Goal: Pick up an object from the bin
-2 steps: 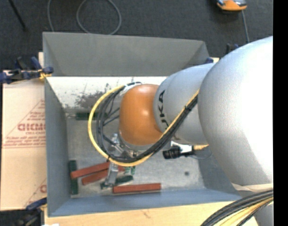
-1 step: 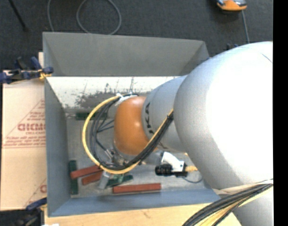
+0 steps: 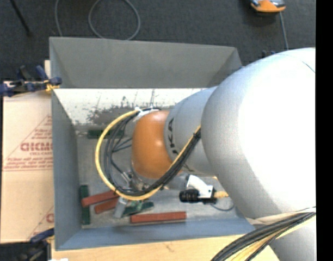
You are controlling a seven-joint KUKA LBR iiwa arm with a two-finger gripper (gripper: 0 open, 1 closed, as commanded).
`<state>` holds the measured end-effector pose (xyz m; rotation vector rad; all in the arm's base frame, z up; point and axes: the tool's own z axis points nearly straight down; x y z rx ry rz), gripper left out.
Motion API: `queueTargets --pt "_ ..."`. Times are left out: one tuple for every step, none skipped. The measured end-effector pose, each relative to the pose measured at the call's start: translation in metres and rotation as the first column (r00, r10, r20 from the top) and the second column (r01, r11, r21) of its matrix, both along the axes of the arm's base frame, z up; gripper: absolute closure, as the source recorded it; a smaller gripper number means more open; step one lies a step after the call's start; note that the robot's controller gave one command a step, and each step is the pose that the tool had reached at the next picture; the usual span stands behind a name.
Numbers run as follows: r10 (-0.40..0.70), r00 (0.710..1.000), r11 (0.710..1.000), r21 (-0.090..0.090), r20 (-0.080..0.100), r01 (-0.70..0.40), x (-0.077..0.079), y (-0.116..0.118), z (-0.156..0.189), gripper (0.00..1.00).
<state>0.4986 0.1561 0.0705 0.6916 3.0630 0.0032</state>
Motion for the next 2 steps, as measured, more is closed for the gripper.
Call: queueTargets --pt "-0.002 1.0 1.0 0.002 0.004 0.002 0.001 0.0 0.002 1.0" --pt "0.001 1.0 1.0 0.0 0.006 -0.001 0.004 0.0 0.08 1.0"
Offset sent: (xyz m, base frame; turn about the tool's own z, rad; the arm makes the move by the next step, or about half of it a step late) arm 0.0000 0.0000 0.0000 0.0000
